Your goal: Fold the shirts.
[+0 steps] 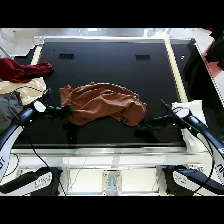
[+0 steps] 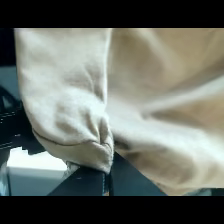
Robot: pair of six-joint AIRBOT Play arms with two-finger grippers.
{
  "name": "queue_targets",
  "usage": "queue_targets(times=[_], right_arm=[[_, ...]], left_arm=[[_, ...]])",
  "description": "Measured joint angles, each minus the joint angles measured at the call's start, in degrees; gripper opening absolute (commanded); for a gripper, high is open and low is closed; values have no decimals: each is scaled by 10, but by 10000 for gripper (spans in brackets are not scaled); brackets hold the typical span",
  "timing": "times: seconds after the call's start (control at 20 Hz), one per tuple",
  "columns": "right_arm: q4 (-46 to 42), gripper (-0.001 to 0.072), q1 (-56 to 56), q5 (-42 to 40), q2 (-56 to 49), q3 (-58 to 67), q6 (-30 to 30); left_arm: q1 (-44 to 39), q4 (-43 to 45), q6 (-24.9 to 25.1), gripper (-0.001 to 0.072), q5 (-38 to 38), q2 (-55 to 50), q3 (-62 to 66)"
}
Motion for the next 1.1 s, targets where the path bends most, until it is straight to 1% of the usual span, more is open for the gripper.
queue_targets(times=[0.1, 0.2, 0.25, 0.45, 0.7, 0.75, 0.8, 0.9, 0.95, 1.0, 1.1], right_arm=[[57, 366, 17, -32, 0, -26, 2], [94, 367, 34, -62, 0, -45, 11], [109, 381, 42, -84, 0, -54, 22], [149, 380, 56, -158, 0, -82, 54], [195, 369, 61, -239, 0, -92, 67], [199, 336, 62, -251, 0, -92, 68], [203, 271, 62, -261, 0, -93, 69], [216, 224, 62, -279, -7, -93, 69], [224, 86, 63, -282, -13, -93, 69], [230, 11, 63, -282, -23, -90, 66], [242, 11, 63, -270, -41, -83, 41]], left_arm=[[0, 3, 0, 8, 2, 17, 2], [0, 9, 0, 7, 3, 30, 2], [0, 11, 0, 8, 3, 34, 3], [0, 18, 0, 8, 4, 42, 3], [0, 23, 0, 8, 5, 44, 3], [0, 24, 0, 8, 5, 44, 3], [0, 24, 0, 8, 5, 44, 3], [0, 24, 0, 8, 5, 44, 3], [0, 24, 0, 8, 5, 44, 3], [0, 24, 0, 8, 5, 44, 3], [0, 24, 0, 7, 5, 44, 3]])
